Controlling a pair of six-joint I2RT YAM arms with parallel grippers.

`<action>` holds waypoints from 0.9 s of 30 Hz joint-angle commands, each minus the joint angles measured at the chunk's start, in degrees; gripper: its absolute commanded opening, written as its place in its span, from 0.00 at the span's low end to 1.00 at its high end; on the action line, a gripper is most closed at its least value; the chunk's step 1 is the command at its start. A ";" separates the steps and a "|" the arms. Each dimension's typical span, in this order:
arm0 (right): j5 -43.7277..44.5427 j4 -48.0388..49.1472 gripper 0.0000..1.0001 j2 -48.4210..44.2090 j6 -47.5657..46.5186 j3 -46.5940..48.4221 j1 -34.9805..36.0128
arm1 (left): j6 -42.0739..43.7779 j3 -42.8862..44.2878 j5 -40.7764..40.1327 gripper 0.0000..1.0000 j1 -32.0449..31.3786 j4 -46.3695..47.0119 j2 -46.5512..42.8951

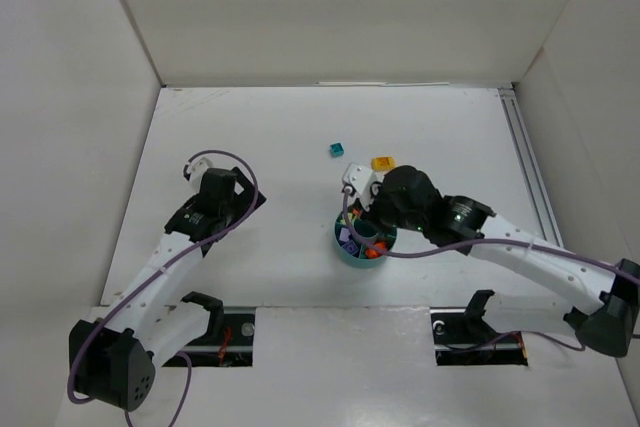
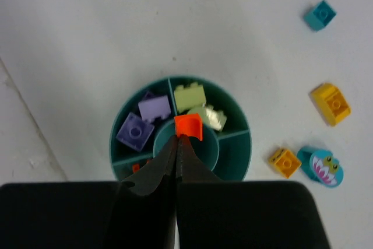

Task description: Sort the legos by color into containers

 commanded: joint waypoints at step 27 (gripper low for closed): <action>2.51 -7.42 0.47 -7.58 4.64 -8.50 -0.21 | 5.32 9.24 8.26 1.00 -2.96 11.44 15.01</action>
